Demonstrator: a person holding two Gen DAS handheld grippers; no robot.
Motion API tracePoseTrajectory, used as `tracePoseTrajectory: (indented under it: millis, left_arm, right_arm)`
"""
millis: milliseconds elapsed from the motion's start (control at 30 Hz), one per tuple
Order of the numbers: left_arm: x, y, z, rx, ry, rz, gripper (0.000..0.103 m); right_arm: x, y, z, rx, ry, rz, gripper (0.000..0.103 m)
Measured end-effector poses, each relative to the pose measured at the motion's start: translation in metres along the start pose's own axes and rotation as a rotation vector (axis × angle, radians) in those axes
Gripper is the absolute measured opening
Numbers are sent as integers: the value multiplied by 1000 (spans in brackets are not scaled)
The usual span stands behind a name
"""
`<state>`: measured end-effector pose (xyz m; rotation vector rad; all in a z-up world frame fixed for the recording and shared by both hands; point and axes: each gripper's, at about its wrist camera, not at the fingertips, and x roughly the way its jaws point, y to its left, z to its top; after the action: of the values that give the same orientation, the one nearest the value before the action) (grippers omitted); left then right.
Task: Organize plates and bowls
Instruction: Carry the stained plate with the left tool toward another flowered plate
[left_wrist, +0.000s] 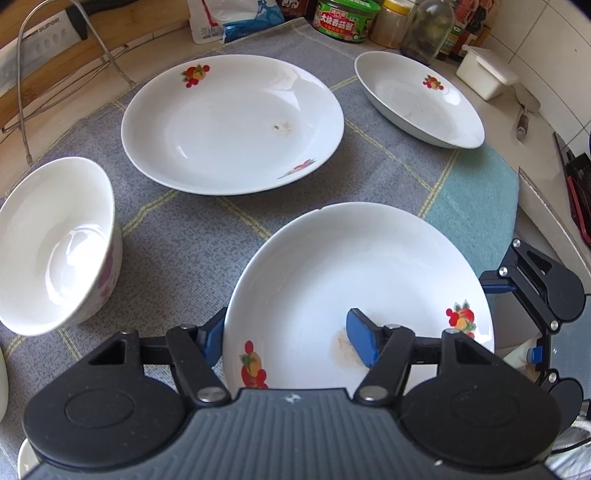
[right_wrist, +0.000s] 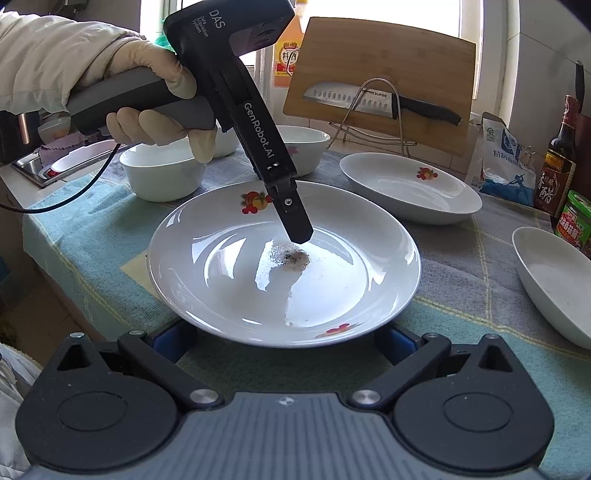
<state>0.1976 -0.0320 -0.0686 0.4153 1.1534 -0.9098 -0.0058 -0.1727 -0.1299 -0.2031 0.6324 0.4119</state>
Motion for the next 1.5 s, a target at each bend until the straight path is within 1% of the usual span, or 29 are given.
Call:
tracePoseTrajectory:
  millis: [467, 667, 1067, 1300, 1500]
  left_arm:
    - [3, 1, 7, 28, 62, -25, 66]
    - [3, 0, 6, 31, 67, -29, 66]
    - [5, -8, 10, -13, 69, -43, 67]
    - [2, -18, 27, -25, 48, -45, 67]
    - [-1, -30, 55, -11, 22, -47, 67]
  right_arm:
    - [4, -1, 6, 20, 43, 8, 103]
    - [2, -2, 7, 26, 56, 21, 103]
    - [-6, -18, 11, 8, 89, 65, 103]
    - [-16, -40, 14, -7, 92, 74, 103]
    - [-27, -67, 18, -14, 81, 59, 103]
